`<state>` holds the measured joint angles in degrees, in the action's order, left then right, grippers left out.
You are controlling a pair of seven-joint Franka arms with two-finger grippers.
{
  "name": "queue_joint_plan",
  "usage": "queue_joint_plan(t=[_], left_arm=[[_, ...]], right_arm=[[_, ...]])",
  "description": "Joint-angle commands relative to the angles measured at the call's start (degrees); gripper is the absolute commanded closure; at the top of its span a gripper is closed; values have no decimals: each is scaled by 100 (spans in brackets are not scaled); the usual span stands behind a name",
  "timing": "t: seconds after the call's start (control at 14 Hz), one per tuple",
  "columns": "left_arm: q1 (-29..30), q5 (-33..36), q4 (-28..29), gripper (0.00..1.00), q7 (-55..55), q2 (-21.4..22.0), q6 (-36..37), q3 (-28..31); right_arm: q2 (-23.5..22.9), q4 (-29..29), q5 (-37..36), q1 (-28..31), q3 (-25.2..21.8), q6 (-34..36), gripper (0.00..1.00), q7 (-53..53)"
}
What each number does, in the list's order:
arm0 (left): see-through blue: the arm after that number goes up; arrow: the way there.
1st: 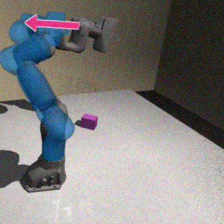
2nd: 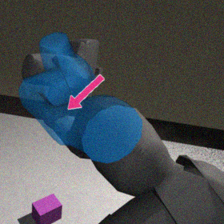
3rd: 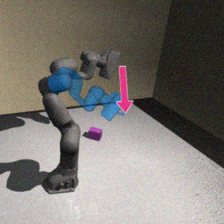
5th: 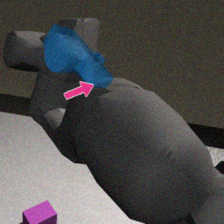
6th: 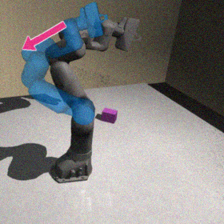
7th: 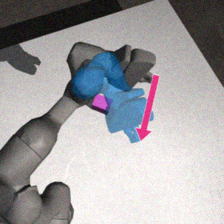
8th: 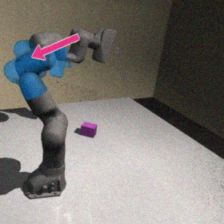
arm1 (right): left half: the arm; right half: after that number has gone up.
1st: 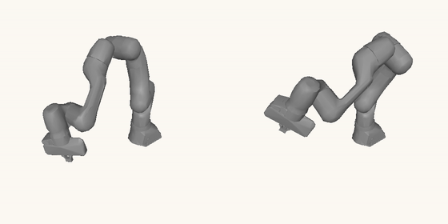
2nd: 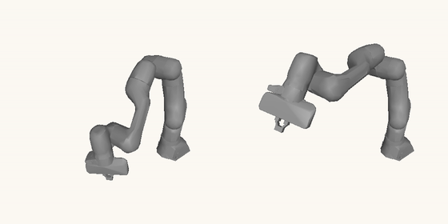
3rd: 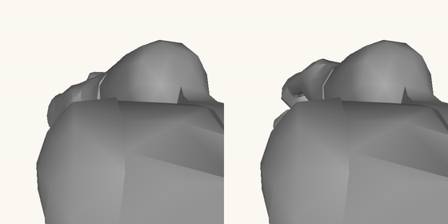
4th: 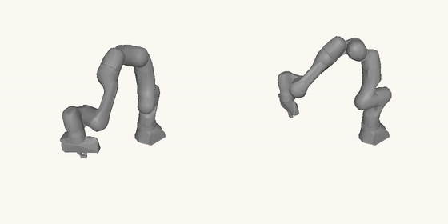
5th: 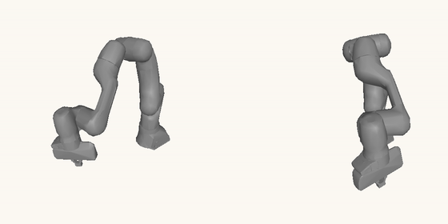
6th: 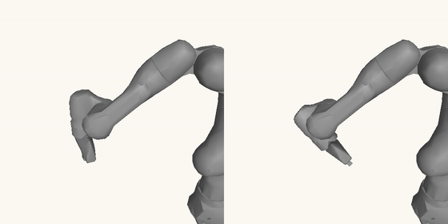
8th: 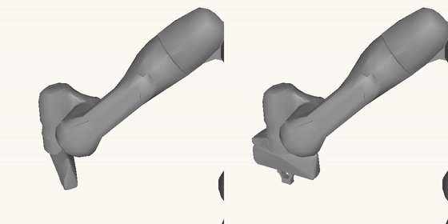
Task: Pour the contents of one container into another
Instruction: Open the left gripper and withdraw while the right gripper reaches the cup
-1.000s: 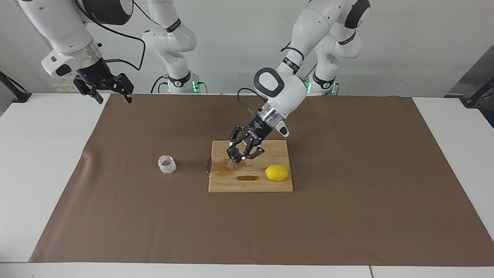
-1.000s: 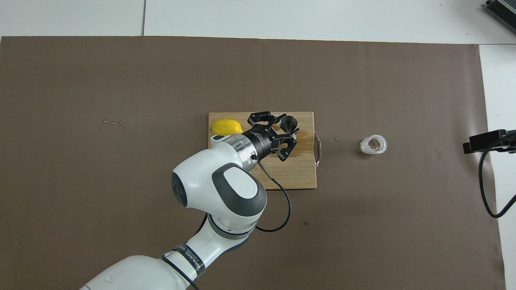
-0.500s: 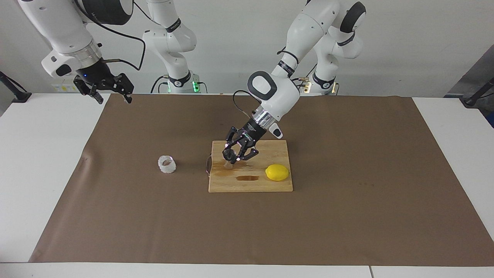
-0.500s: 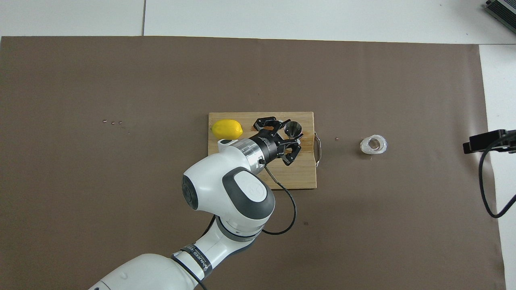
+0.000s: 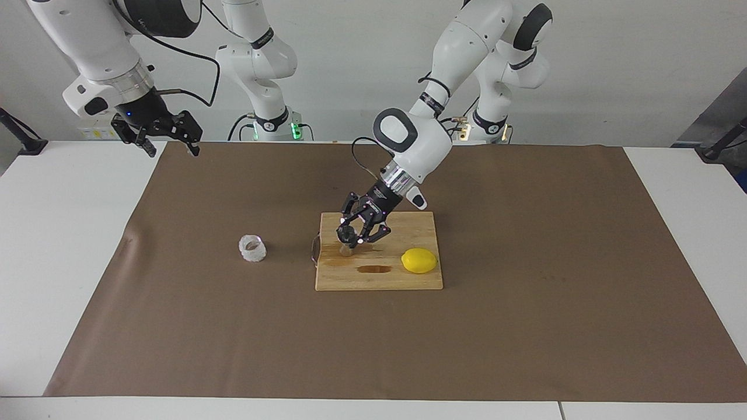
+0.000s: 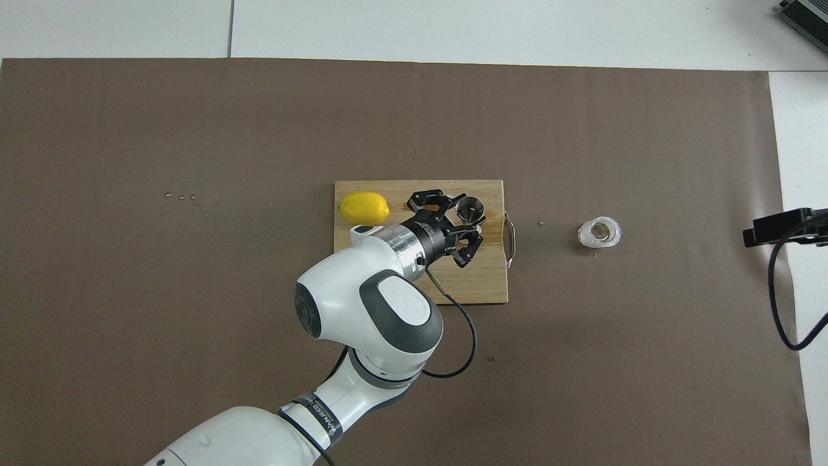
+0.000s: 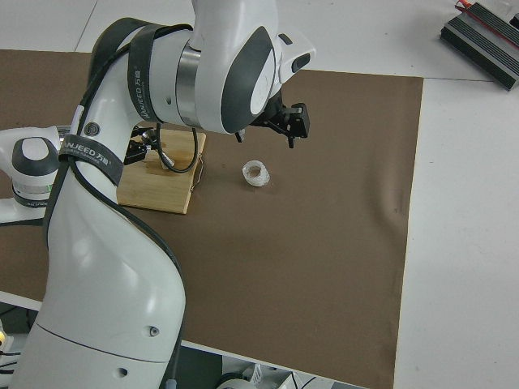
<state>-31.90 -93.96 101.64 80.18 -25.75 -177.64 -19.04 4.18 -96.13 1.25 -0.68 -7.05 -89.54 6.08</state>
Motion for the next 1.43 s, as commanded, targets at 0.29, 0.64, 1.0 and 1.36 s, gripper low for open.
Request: queue_joint_plan(t=[0.29, 0.64, 1.0, 1.36], left_arm=[[-105, 71, -13, 42, 15, -62, -183, 32], [-88, 97, -13, 33, 24, -53, -174, 32], [-88, 158, -13, 15, 24, -53, -165, 32], [-193, 167, -31, 0, -2, -44, -183, 32]], right_arm=[[31, 24, -2, 69, 72, 112, 0, -72], [31, 24, -2, 77, 72, 112, 0, -72], [31, 33, -2, 77, 72, 112, 0, -72], [39, 15, -2, 60, 72, 156, 0, -72]])
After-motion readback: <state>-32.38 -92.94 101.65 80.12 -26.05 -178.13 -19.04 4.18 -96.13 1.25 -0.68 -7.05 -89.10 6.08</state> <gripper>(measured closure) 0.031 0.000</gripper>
